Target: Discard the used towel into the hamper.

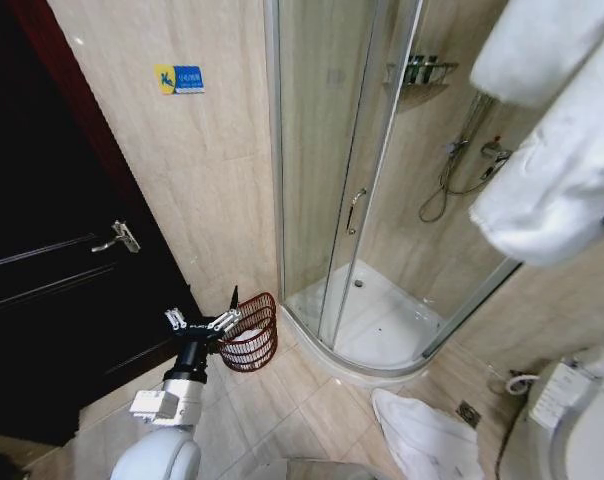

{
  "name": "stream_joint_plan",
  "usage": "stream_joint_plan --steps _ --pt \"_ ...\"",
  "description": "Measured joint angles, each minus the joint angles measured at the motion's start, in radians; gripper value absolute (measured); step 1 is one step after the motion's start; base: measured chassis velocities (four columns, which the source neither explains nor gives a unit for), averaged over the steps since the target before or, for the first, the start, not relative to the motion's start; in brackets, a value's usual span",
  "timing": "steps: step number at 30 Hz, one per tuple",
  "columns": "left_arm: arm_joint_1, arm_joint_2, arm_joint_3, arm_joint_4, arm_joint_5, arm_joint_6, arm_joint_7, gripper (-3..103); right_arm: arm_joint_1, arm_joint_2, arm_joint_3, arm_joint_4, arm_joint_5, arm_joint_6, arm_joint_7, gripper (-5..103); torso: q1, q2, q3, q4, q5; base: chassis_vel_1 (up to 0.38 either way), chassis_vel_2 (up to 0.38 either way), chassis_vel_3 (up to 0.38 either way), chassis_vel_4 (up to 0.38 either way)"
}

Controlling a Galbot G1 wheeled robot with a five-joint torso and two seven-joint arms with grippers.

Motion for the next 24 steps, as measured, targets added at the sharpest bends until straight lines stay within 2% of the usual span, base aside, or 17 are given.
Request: stream_joint_plan --steps 2,7,10,12,17,24 --pt "0.000 0.000 0.000 0.000 0.000 0.000 0.000 100 -0.024 0.052 -0.023 0.006 -0.030 0.021 -0.003 3 0.000 0.000 0.000 0.0000 -0.0001 0.000 0.000 0.000 0.000" --pt "0.000 0.000 0.000 0.000 0.000 0.000 0.000 100 -0.054 0.120 -0.070 0.017 -0.091 0.054 0.001 3 0.000 0.000 0.000 0.0001 0.0001 0.000 0.000 0.000 0.000" --pt "0.000 0.000 0.000 0.000 0.000 0.000 0.000 100 -0.081 0.178 -0.114 0.028 -0.159 0.100 0.001 3 0.000 0.000 0.000 0.0002 -0.0001 0.000 0.000 0.000 0.000" --pt "0.000 0.000 0.000 0.000 0.000 0.000 0.000 100 -0.084 0.185 -0.119 0.029 -0.168 0.107 0.001 3 0.000 0.000 0.000 0.0001 -0.0001 0.000 0.000 0.000 0.000" --pt "0.000 0.000 0.000 0.000 0.000 0.000 0.000 100 -0.095 0.244 -0.147 0.012 -0.278 0.200 0.002 3 0.000 0.000 0.000 0.0002 -0.0003 0.000 0.000 0.000 0.000" --pt "0.000 0.000 0.000 0.000 0.000 0.000 0.000 100 -0.108 0.289 -0.154 0.001 -0.300 0.261 0.009 3 0.000 0.000 0.000 0.0002 0.0000 0.000 0.000 0.000 0.000"
